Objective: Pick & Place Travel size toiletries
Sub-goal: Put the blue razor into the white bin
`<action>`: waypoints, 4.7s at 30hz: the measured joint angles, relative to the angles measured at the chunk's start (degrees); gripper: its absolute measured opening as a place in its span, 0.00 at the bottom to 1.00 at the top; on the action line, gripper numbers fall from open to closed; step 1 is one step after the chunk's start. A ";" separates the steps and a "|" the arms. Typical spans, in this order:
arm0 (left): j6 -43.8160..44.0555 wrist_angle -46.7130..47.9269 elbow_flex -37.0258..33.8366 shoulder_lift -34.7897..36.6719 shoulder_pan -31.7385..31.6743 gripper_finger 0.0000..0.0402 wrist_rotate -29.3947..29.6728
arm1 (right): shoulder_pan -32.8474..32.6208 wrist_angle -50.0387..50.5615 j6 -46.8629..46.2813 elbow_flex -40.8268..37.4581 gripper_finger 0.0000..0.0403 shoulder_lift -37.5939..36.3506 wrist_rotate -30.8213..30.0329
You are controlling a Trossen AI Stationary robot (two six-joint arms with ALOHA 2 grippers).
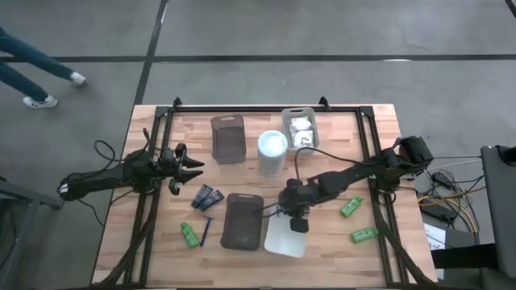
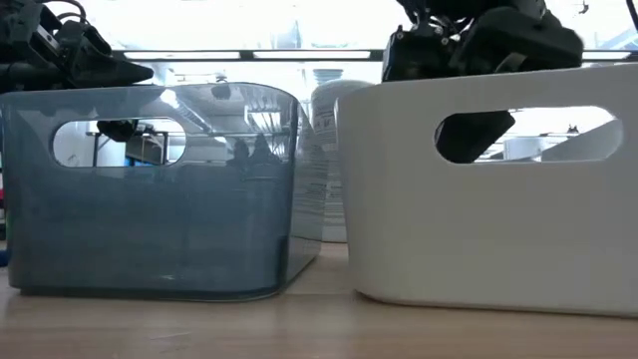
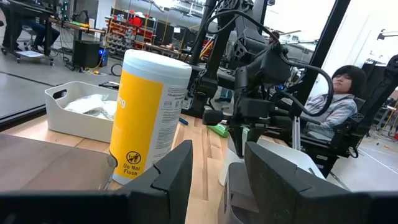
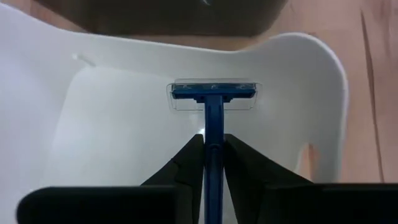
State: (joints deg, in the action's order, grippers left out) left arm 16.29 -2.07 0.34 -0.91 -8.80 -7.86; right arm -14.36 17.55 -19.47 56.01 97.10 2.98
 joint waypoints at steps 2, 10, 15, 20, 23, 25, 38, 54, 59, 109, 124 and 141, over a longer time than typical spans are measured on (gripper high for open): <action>-0.02 0.00 0.00 0.00 0.00 0.38 0.00 | 0.31 0.11 -0.91 0.00 0.18 0.24 -0.07; -0.01 0.00 0.00 0.00 0.01 0.38 0.00 | 0.71 0.14 -2.90 0.02 0.31 0.41 -0.02; -0.01 0.00 0.00 0.00 0.00 0.38 -0.01 | 0.71 0.29 -2.88 0.00 0.38 0.25 0.06; -0.01 0.00 0.00 0.00 0.00 0.38 0.00 | 0.71 1.73 -2.86 0.20 0.43 -0.77 0.22; -0.02 0.00 0.00 0.00 0.00 0.38 -0.01 | 0.71 3.20 -2.65 0.68 0.45 -1.46 0.20; -0.02 0.00 0.00 0.01 0.01 0.38 0.00 | 0.71 3.83 -2.65 0.80 0.46 -1.97 0.20; -0.02 0.00 0.00 0.00 0.01 0.38 0.00 | 0.76 10.33 0.47 0.87 0.41 -7.21 0.00; -0.02 0.00 0.00 0.00 0.00 0.38 0.00 | 0.77 25.32 -0.73 0.87 0.31 -23.05 0.17; -0.01 0.00 0.00 0.00 0.01 0.38 -0.01 | 0.80 32.48 -8.76 0.87 0.28 -26.26 0.50; -0.01 0.00 0.00 0.01 0.01 0.38 0.00 | 28.74 44.62 -86.75 -19.66 0.32 -21.46 0.04; -0.01 0.00 0.00 0.01 0.00 0.38 -0.02 | 32.30 42.01 -91.04 -20.03 0.22 -20.46 -1.67; -0.02 0.00 0.00 0.01 0.00 0.38 -0.01 | 32.27 40.60 -95.42 -21.83 0.13 -20.52 -1.66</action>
State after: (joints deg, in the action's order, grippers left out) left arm 16.27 -2.07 0.34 -0.90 -8.80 -7.87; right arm 17.91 58.15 -114.89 34.18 76.59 1.32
